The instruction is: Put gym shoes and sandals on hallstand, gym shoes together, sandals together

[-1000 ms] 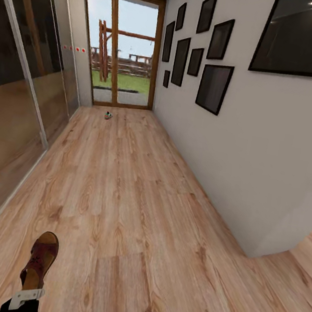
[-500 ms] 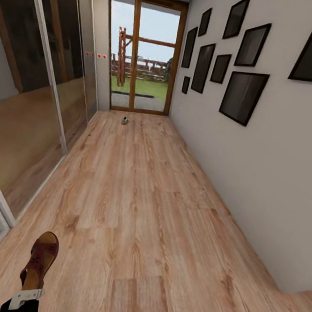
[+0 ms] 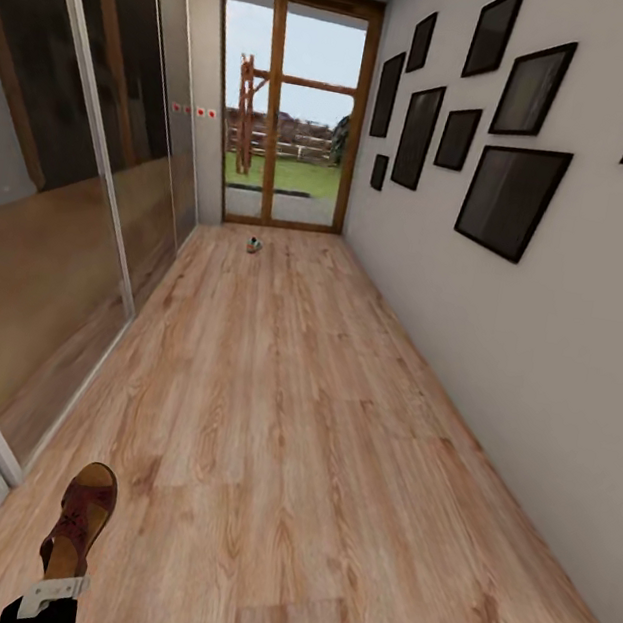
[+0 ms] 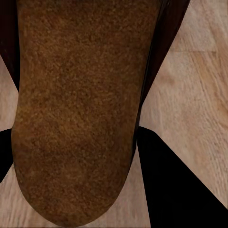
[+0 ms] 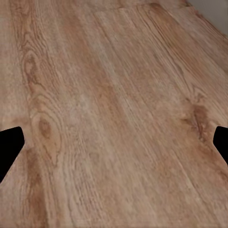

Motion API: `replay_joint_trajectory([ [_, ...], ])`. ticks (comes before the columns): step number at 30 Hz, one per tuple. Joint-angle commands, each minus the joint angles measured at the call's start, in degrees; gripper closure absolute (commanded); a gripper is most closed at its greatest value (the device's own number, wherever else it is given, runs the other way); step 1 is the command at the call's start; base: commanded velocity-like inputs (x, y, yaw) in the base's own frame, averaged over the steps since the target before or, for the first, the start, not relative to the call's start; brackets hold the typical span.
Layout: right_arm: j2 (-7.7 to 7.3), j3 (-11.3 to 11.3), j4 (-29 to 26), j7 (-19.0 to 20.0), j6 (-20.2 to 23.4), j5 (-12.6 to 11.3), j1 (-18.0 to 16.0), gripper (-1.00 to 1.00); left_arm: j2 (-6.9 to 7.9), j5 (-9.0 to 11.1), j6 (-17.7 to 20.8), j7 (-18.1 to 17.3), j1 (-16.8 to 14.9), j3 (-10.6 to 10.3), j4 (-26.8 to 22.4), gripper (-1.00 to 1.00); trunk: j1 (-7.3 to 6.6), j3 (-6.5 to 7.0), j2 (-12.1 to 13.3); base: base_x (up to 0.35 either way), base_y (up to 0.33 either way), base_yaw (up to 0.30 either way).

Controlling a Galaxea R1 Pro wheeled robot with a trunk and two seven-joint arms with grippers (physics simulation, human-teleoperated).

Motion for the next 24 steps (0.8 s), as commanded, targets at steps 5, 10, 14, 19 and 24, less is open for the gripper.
replay_joint_trajectory([
  [5, 0.05, -0.5, 0.0, 0.4, -0.2, 0.6, -0.1, -1.0, -0.02, -0.7, -0.3, -0.3, -0.1, 0.5, 0.0, 1.0, 0.02, -0.05, 0.0, 0.295, 0.16, 0.0],
  [10, 0.05, -0.5, 0.0, 0.4, -0.2, 0.6, -0.1, -1.0, -0.05, -0.8, -0.3, -0.3, -0.1, 0.5, 0.0, 1.0, 0.02, -0.05, 0.0, 0.307, 0.122, 0.0],
  [14, 0.05, -0.5, 0.0, 0.4, -0.2, 0.6, -0.1, -1.0, -0.05, -0.8, -0.3, -0.4, -0.1, 0.5, 0.0, 1.0, 0.02, -0.05, 0.0, 0.332, 0.023, 0.0],
  [19, 0.05, -0.5, 0.0, 0.4, -0.2, 0.6, -0.1, -1.0, -0.03, -0.8, -0.3, -0.3, -0.1, 0.5, 0.0, 1.0, 0.02, -0.05, 0.0, 0.336, 0.005, 0.0],
  [24, 0.05, -0.5, 0.0, 0.4, -0.2, 0.5, -0.1, -1.0, -0.04, -0.8, -0.3, -0.3, -0.1, 0.5, 0.0, 1.0, 0.02, -0.05, 0.0, 0.337, 0.001, 0.0],
])
